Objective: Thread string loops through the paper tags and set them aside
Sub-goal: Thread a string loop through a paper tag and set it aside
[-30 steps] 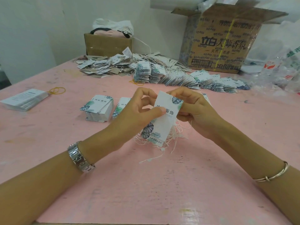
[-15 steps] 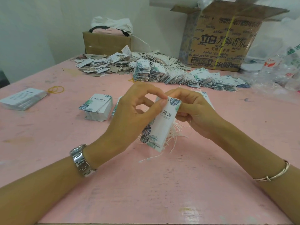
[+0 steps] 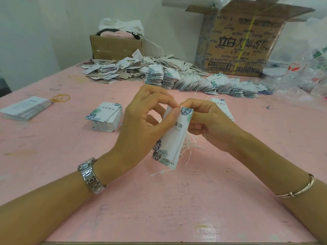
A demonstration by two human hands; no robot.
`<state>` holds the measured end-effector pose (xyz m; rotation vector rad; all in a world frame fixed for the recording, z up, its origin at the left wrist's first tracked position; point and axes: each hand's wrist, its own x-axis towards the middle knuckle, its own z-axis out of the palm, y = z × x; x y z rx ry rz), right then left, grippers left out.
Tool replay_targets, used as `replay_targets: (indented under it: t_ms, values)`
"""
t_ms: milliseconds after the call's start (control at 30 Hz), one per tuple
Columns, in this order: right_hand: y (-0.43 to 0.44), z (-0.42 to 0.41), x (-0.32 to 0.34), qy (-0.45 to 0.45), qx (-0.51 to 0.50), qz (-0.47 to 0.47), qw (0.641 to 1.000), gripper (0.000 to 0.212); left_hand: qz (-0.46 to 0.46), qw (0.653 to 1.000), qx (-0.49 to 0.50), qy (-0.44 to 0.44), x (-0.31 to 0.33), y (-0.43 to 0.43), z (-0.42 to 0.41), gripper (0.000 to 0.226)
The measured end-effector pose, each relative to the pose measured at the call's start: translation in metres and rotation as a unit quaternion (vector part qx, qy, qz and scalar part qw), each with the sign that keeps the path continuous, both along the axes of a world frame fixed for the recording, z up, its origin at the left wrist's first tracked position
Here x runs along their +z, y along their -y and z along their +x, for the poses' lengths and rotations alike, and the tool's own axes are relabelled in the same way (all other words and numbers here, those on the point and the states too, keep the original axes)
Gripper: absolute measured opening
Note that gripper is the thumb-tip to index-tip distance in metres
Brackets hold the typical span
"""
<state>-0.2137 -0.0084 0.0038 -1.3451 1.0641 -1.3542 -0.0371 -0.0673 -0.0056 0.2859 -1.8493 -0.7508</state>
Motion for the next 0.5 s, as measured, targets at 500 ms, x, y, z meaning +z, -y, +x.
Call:
replay_targets:
  t_ms: [500]
  values:
    - [0.002,-0.033,0.008,-0.113,0.008,0.07,0.991,0.011,0.012,0.997,0.075,0.014,0.0,0.004,0.004,0.007]
